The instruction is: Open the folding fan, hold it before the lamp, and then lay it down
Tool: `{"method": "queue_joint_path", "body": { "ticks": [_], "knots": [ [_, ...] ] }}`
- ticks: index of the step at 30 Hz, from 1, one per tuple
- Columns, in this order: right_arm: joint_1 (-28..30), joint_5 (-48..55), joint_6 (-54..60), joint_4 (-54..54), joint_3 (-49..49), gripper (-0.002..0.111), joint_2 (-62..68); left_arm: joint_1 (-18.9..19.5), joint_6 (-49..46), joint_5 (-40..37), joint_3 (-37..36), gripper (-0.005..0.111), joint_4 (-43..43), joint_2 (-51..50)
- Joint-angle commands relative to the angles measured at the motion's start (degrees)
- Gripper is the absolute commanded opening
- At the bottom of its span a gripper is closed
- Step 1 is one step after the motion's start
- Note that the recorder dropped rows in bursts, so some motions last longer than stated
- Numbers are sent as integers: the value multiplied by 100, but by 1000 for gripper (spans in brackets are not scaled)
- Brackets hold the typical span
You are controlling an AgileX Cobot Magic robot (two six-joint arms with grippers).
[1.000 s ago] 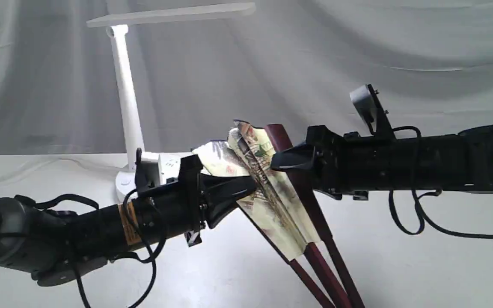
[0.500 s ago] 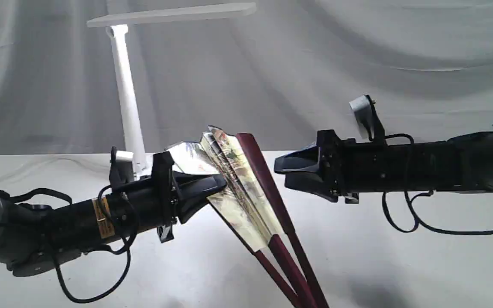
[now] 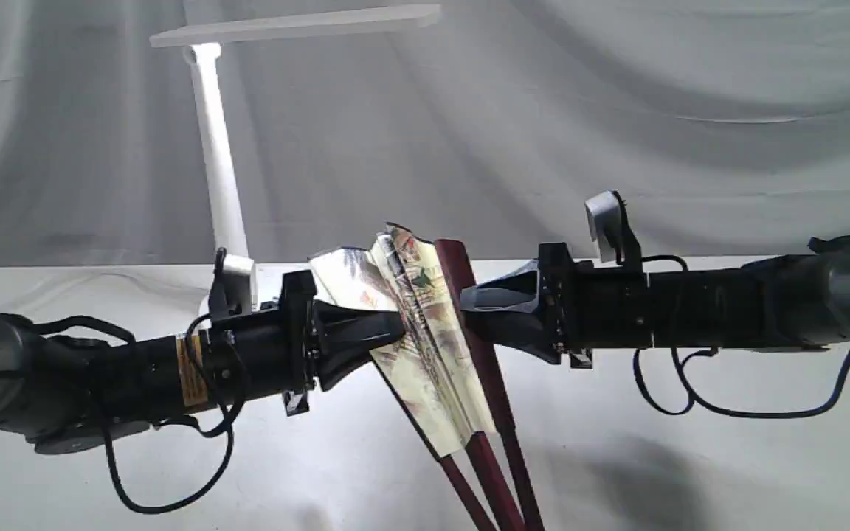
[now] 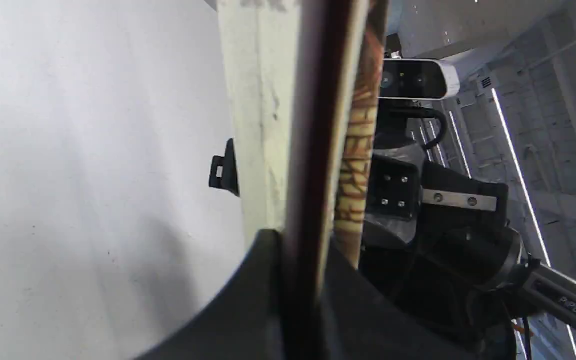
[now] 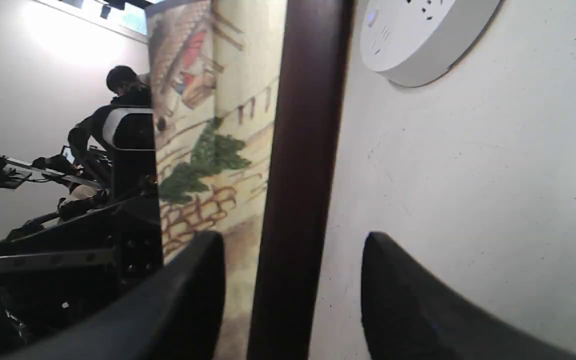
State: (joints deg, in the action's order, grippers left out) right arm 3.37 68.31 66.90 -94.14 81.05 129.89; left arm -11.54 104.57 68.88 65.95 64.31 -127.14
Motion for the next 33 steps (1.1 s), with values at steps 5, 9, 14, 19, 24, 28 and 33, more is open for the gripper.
{"method": "queue_joint_path", "body": {
  "ticks": [5, 9, 14, 19, 24, 28, 33],
  "knots": [
    [-14, 166, 98, -24, 39, 43, -32, -9, 0, 108, 40, 0, -61, 35],
    [-105, 166, 98, 129, 39, 43, -32, -9, 0, 108, 40, 0, -70, 35],
    [-165, 166, 169, 68, 39, 43, -32, -9, 0, 108, 40, 0, -55, 35],
    [-165, 166, 169, 85, 39, 38, -32, -9, 0, 108, 40, 0, -55, 35],
    [-165, 166, 183, 85, 39, 31, -32, -9, 0, 108, 40, 0, -41, 35],
    [-165, 166, 230, 99, 39, 26, -32, -9, 0, 108, 40, 0, 29, 35],
    [-165, 166, 335, 99, 39, 22, -32, -9, 13, 108, 40, 0, 51, 35]
  ]
}}
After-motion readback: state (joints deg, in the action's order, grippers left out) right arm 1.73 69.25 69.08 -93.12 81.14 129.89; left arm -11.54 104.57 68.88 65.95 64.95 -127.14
